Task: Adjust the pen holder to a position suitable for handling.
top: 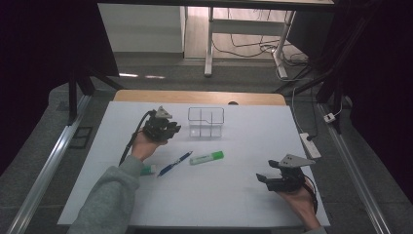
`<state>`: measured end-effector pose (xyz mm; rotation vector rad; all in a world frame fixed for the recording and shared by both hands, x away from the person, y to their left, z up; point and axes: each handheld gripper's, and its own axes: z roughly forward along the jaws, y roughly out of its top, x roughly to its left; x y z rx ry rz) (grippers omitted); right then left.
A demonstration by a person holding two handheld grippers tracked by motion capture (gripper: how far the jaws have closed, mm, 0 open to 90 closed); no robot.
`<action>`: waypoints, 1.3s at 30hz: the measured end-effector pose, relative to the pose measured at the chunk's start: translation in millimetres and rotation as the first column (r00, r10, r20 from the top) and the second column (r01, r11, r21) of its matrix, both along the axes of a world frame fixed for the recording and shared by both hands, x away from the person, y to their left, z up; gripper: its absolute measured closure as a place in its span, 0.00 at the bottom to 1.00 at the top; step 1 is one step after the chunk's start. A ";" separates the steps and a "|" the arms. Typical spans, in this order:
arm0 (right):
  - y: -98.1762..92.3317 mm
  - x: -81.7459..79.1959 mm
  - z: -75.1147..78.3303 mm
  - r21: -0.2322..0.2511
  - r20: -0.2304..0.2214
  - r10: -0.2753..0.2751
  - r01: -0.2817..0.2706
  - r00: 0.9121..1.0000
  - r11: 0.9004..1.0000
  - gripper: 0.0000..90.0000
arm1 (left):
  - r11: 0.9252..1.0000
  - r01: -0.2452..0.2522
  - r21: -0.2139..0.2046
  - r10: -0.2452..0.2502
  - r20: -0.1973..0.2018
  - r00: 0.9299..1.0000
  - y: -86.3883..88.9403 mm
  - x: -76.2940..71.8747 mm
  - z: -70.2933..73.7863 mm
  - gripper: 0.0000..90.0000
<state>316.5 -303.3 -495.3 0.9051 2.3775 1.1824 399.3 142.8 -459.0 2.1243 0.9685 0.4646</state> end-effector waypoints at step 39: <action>2.9 -2.7 -0.6 -0.005 0.003 0.018 -0.018 1.000 1.000 0.28 | 0.988 0.138 0.066 -0.130 -0.116 0.985 20.9 -68.7 3.7 0.47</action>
